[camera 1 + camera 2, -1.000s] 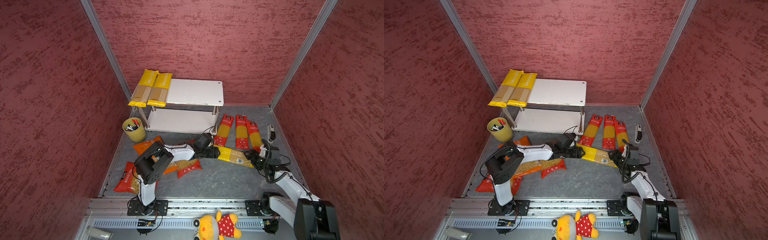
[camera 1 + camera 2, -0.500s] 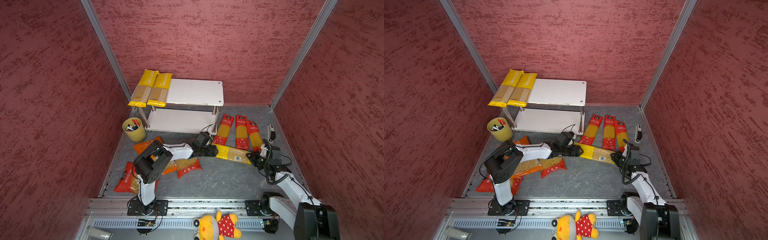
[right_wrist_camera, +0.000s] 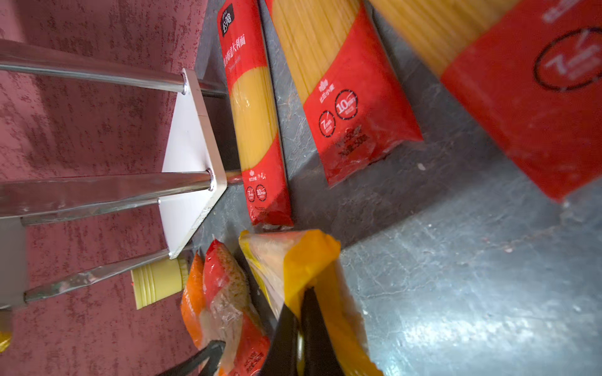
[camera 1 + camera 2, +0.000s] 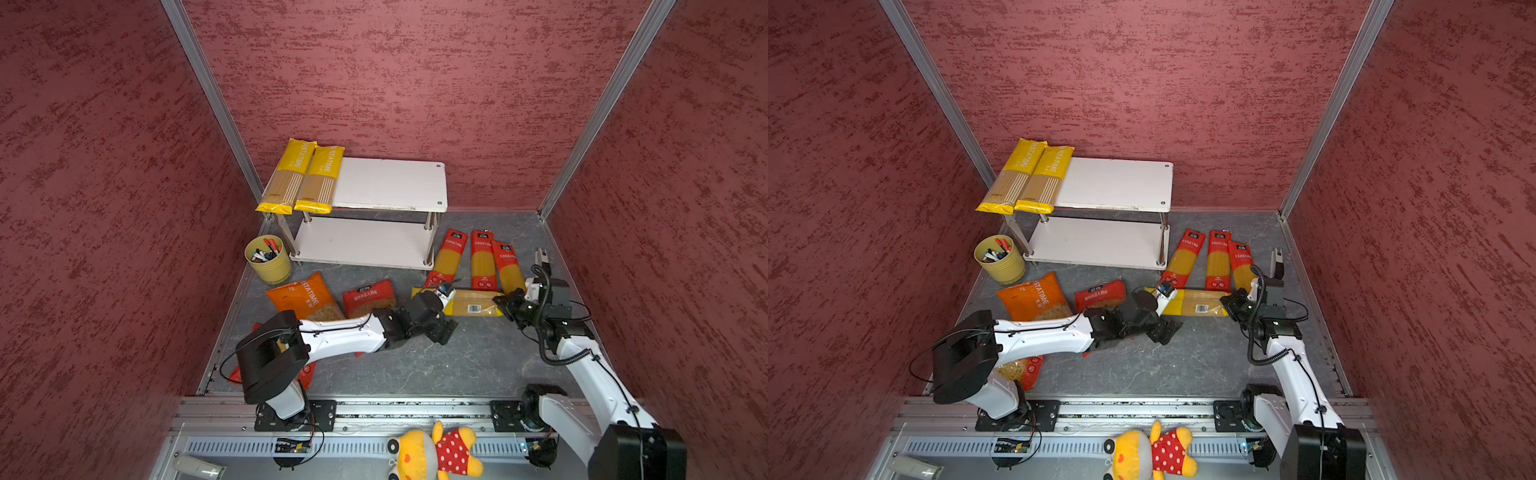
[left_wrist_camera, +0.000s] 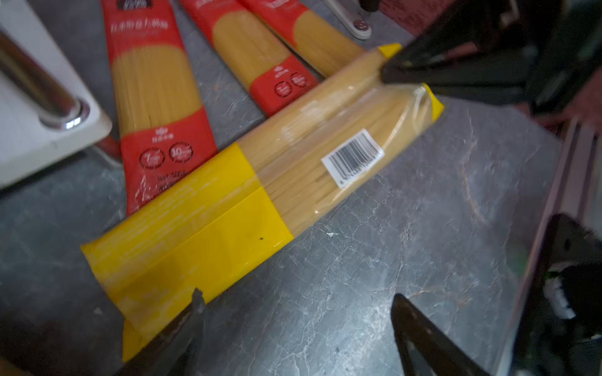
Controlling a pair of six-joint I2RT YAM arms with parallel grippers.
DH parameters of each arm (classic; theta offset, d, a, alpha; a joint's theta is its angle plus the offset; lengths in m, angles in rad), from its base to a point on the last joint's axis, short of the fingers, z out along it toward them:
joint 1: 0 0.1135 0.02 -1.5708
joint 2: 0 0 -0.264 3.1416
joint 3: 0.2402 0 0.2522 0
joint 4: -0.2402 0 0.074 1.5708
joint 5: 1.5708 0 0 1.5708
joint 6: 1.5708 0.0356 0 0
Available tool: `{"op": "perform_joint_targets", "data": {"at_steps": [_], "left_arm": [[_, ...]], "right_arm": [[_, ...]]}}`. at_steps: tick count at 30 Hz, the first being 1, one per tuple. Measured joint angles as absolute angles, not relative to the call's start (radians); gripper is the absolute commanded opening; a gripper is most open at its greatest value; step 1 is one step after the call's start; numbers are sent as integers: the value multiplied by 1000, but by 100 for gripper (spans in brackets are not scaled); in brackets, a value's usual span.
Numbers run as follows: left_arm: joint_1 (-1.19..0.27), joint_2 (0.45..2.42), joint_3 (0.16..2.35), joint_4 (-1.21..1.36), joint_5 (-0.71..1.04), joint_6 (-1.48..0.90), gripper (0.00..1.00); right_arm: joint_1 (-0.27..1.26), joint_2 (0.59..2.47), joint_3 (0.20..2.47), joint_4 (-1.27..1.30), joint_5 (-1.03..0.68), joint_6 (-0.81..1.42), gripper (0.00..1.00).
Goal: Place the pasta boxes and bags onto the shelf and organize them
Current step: 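Grasp the yellow PASTATIME pack with both grippers at its two ends, then raise the pack upright with the left gripper while the right holds its lower end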
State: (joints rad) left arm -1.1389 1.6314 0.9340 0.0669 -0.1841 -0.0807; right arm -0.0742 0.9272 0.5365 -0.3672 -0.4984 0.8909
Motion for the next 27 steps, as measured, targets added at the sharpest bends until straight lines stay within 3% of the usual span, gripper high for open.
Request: {"op": "perform_joint_targets", "data": {"at_steps": [4,10,23,27], "left_arm": [[-1227,1785,934,213,-339,184,91],[-1225,1934,963,344,-470,442,88],[-1133,2007,1017,628,-475,622,79],[-1122,2025,1017,689,-456,664,69]], "right_arm": [[-73,897,538,-396,-522,965,0],[-68,851,538,-409,-542,1037,0],[-46,821,556,-436,-586,1082,1],[-44,822,560,-432,-589,1087,5]]}}
